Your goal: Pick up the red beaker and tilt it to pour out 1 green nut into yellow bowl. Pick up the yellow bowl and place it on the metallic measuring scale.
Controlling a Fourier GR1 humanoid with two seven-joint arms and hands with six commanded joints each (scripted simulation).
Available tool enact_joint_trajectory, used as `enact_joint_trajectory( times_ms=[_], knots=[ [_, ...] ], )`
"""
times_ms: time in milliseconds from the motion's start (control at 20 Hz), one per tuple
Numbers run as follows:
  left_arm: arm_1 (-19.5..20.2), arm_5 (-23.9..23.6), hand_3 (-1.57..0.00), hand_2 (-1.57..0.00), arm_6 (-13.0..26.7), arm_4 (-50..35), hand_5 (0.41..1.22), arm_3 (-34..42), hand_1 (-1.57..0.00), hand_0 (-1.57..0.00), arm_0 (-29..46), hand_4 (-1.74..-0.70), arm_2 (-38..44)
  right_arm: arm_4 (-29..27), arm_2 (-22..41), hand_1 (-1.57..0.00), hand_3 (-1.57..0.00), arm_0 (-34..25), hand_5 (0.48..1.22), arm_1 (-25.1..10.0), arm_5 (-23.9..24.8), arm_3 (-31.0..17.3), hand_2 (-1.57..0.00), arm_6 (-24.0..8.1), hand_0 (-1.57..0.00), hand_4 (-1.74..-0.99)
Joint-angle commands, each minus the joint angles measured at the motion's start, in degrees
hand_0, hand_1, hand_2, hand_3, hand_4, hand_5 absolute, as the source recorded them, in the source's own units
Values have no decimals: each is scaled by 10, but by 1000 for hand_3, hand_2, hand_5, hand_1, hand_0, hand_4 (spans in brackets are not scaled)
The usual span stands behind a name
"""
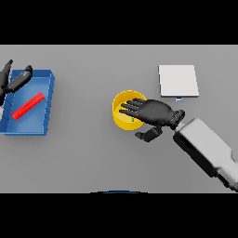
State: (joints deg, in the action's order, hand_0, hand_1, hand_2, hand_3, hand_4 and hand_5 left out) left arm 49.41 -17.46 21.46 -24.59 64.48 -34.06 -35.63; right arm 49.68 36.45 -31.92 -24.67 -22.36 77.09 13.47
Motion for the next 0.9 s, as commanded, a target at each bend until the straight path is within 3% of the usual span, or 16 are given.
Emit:
enact_joint_trajectory(
  times_ms=[0, 300, 600, 700, 800, 850],
  knots=[
    [2, -1, 1, 1, 5, -1, 687, 4, 1, 1, -2, -722, 1, 8, 7, 1, 1, -7, 703, 2, 0, -12, 1, 1, 1, -1224],
    [8, -1, 1, 1, -3, -7, 684, 9, 1, 1, 11, -723, 5, 37, 42, 1, 1, -63, 720, 19, -23, -85, 1, 2, 1, -1266],
    [11, -2, 1, 1, -1, -10, 686, 16, 1, 1, 10, -719, 8, 31, 48, 1, 1, -72, 763, 39, -53, -104, 1, -16, 1, -1305],
    [11, -3, 1, 1, -5, -9, 686, 10, 1, 1, 12, -713, 8, 24, 40, -16, -43, -81, 810, 47, -65, -117, -19, -29, -3, -1336],
    [12, 0, 1, 1, -13, -11, 691, 14, 1, 1, 14, -714, 9, 30, 48, -236, -173, -79, 873, 55, -66, -121, -176, -32, -287, -1387],
    [10, 3, 1, 1, -12, -12, 692, 7, 1, 1, 13, -716, 10, 32, 48, -473, -262, -80, 943, 46, -59, -128, -310, -16, -544, -1420]
  ],
)
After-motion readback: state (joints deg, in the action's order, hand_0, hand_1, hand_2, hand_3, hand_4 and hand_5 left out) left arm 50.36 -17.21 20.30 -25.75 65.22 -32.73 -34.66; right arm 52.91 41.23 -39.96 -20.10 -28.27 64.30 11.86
